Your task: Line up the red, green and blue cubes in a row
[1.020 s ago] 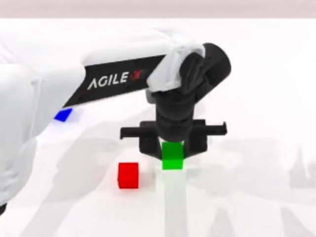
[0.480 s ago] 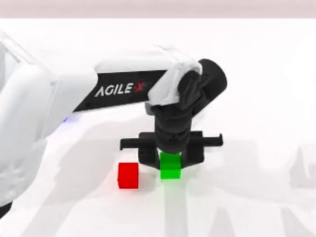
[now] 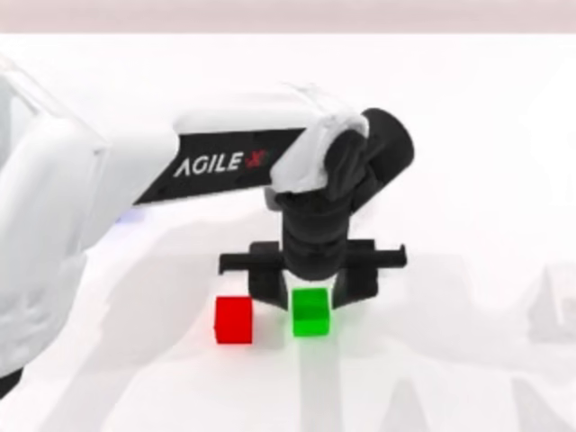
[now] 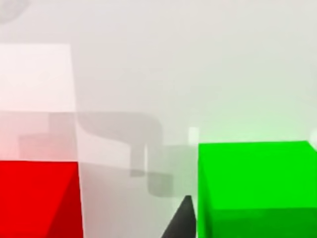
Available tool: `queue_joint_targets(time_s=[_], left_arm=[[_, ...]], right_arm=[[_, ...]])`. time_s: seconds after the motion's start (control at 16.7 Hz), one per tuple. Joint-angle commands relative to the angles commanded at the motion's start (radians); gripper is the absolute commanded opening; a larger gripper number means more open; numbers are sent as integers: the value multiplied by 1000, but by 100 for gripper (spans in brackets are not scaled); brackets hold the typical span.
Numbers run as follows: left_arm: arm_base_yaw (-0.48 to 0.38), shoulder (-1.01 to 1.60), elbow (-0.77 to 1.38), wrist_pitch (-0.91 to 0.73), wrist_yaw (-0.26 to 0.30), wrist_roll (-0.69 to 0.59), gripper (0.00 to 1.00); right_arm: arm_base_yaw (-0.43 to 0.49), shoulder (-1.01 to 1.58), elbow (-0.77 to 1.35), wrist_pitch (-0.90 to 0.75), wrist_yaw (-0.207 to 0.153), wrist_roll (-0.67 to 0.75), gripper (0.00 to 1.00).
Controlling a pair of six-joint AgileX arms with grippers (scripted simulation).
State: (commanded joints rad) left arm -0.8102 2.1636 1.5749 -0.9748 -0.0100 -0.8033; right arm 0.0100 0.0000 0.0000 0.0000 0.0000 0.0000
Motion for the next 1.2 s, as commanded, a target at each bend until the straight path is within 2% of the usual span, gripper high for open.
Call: queue_joint_targets(time_s=[0.18,0.24,0.78,1.2], left_arm=[[0,0,0,0,0,0,98],[0,0,0,0,0,0,100],[1,-1,3,-4,0,0,100],[15,-54,161,-223,-1,-5,100]], right_arm=[[0,0,0,0,0,0,100],[0,0,0,0,0,0,100],[0,0,0,0,0,0,100],[0,0,0,0,0,0,100]])
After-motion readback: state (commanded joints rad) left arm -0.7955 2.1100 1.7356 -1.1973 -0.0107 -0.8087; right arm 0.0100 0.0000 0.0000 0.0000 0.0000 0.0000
